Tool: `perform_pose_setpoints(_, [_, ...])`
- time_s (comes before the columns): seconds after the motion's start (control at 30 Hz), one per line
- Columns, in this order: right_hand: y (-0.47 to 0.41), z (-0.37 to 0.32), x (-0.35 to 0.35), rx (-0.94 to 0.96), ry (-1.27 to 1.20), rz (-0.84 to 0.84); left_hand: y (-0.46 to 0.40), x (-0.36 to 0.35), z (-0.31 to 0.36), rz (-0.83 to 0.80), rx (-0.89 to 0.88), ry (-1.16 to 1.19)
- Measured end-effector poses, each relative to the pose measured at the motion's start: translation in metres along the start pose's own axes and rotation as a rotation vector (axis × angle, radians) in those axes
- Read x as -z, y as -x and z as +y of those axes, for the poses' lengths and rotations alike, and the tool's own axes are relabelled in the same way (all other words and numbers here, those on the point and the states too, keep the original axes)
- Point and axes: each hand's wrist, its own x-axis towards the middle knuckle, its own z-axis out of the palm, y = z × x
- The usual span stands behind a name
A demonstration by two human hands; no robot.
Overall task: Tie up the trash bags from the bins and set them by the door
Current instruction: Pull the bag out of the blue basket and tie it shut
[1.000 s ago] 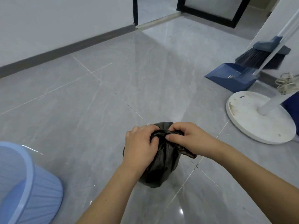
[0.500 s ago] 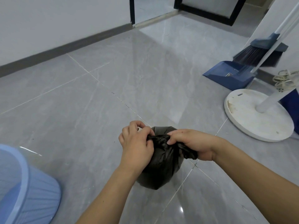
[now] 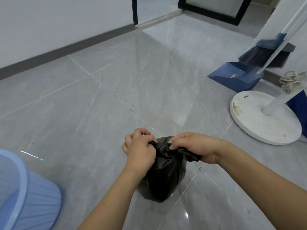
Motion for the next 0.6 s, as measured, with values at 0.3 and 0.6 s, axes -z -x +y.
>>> perform_pose_setpoints(0.3, [-0.005,0.005,0.008,-0.099,-0.270,0.129,0.020,0.038,-0.015,-0.113,-0.358,-0.025])
perform_pose_setpoints(0.6, [-0.002,-0.013,-0.010,-0.017,-0.012,0.303,0.024,0.026,-0.007,-0.001,-0.393,-0.089])
